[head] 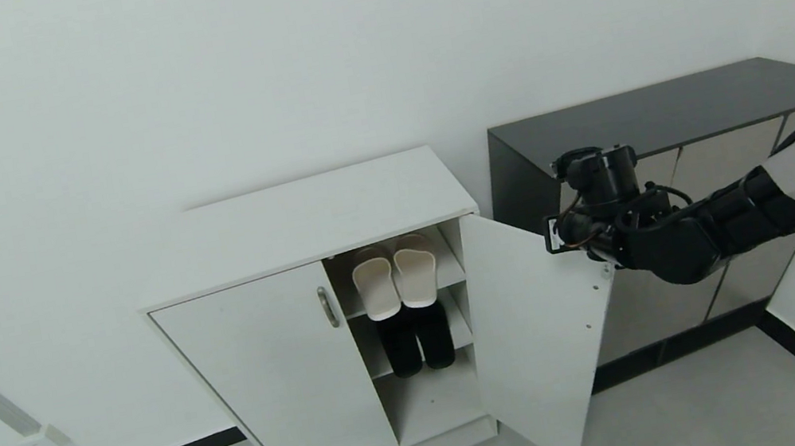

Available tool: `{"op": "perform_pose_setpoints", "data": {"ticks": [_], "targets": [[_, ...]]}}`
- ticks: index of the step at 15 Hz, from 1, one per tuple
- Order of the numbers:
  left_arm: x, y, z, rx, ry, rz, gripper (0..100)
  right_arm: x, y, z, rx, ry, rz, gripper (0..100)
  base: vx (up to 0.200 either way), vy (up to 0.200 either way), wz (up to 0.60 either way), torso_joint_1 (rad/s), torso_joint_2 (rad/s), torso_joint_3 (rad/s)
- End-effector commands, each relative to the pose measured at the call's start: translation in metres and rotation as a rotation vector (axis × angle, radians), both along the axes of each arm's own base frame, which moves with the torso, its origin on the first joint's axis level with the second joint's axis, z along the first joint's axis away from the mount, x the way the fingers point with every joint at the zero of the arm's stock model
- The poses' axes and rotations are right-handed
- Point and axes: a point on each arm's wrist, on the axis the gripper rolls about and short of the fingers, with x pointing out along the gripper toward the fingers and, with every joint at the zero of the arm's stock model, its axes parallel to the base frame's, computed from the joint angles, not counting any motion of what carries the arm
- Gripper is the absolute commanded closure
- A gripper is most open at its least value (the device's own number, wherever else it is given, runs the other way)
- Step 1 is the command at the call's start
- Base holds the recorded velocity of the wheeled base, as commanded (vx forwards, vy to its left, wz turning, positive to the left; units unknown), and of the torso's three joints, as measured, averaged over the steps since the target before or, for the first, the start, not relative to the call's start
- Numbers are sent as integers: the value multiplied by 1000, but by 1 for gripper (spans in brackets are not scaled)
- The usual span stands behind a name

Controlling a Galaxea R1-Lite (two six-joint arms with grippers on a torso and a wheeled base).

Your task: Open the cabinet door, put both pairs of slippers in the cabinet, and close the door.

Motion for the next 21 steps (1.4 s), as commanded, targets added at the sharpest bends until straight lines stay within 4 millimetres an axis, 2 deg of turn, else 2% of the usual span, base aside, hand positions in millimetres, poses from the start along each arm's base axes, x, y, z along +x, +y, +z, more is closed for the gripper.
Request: {"op": "perform_pose_setpoints", "data": {"ticks": [1,7,12,17,19,21], "targets": [[0,0,0,0,1,1,100,5,0,-15,-13,30,-5,100,0,0,0,0,0,0],[0,0,0,0,1,1,100,7,1,-27,-23,54,-7,100,0,0,0,0,0,0],[0,0,0,0,1,1,100,5,3,-28,-28,59,0,100,0,0,0,0,0,0],[0,0,0,0,1,1,100,-13,17,-24,-31,65,46,100,0,0,0,0,0,0],[0,0,0,0,1,1,100,-31,29,-18,-15,66,86,100,0,0,0,0,0,0],[0,0,0,0,1,1,100,-40,37,-17,-15,69,110,100,0,0,0,0,0,0]]}}
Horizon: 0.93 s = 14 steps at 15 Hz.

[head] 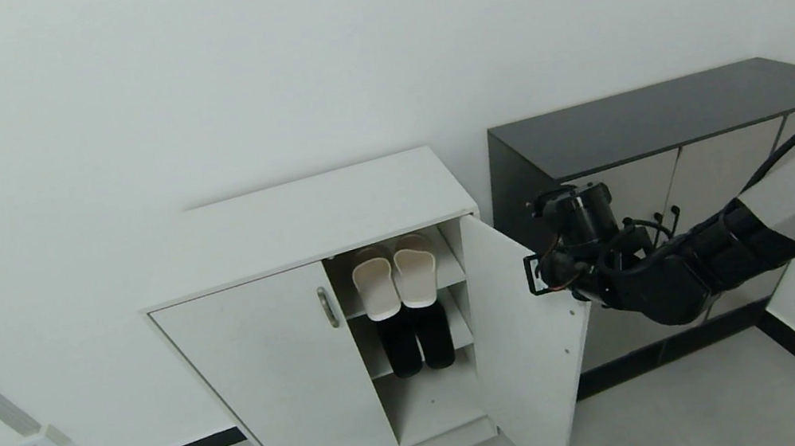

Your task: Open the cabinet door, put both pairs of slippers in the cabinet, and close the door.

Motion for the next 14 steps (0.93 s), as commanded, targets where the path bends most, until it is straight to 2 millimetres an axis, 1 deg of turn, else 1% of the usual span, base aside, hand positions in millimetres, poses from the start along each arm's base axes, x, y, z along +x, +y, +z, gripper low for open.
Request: {"op": "perform_pose_setpoints", "data": {"ticks": [1,4,5,7,9,11,12,13,14], "targets": [[0,0,0,-1,1,2,100,-7,3,9,14,-22,14,100,0,0,0,0,0,0],[0,0,0,-1,1,2,100,-2,-2,5,17,-24,-4,100,0,0,0,0,0,0],[0,0,0,-1,3,2,100,-3,-3,1,12,-12,-3,100,0,0,0,0,0,0],[0,0,0,-1,1,2,100,-2,-2,-5,6,0,-2,100,0,0,0,0,0,0],[0,0,0,-1,1,2,100,-8,3,-9,6,5,20,100,0,0,0,0,0,0],[0,0,0,-1,1,2,100,-22,15,-13,16,-1,68,100,0,0,0,0,0,0],[0,0,0,-1,1,2,100,-29,18,-13,27,-15,91,100,0,0,0,0,0,0],[0,0,0,-1,1,2,100,-46,24,-11,58,-38,178,100,0,0,0,0,0,0],[0,0,0,-1,1,2,100,-57,24,-7,74,-50,229,100,0,0,0,0,0,0]]}}
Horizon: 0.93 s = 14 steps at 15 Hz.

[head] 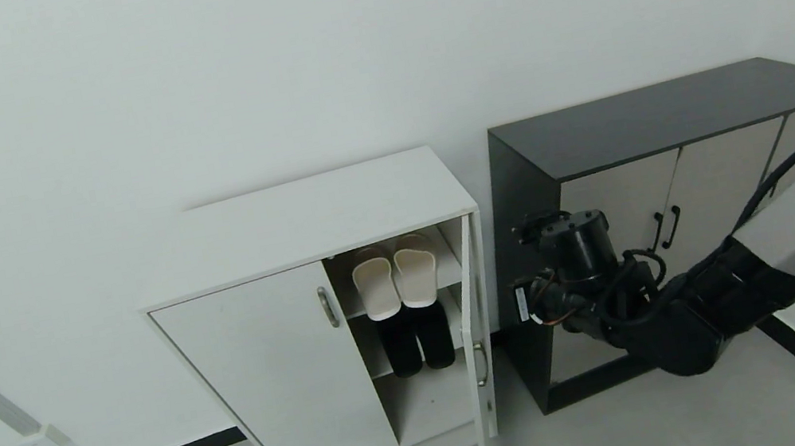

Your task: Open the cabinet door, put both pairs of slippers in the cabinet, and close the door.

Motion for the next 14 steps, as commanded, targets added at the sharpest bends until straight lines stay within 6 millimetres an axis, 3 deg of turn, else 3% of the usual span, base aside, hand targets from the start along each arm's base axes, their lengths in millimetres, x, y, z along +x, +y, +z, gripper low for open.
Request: {"op": "perform_pose_setpoints", "data": {"ticks": [1,4,8,14], "targets": [[0,0,0,0,1,3,100,-28,3,13,17,-25,88,100,0,0,0,0,0,0],[0,0,0,0,1,4,100,-40,0,31,36,-60,110,100,0,0,0,0,0,0],[0,0,0,-2,1,4,100,-47,2,34,39,-62,128,100,0,0,0,0,0,0],[0,0,0,0,3,4,100,-50,2,33,47,-50,168,100,0,0,600,1,3,2]]}}
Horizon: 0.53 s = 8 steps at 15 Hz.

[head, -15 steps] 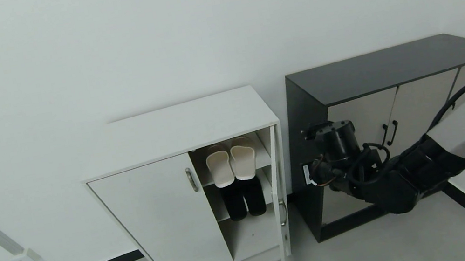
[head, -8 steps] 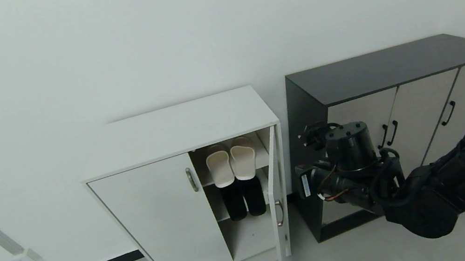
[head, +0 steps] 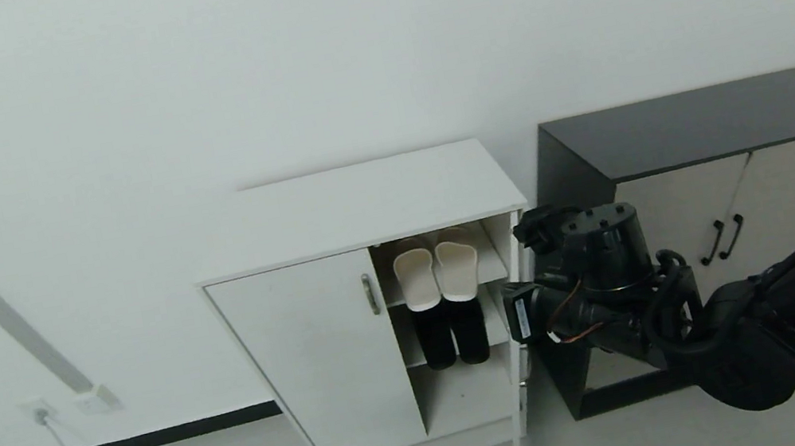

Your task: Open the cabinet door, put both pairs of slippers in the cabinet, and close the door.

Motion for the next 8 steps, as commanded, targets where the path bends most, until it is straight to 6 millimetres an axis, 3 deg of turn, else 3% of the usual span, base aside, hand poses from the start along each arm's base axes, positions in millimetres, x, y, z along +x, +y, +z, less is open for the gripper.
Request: {"op": "perform_pose_setpoints", "data": {"ticks": [1,6,8], "targets": [[0,0,0,0,1,2,100,-2,-2,3,5,-17,0,100,0,0,0,0,0,0],[0,0,0,0,1,2,100,-5,-15,7,-32,-76,-17,100,0,0,0,0,0,0],[0,0,0,0,1,0,100,-13,-29,13,-80,-86,-37,100,0,0,0,0,0,0]]}}
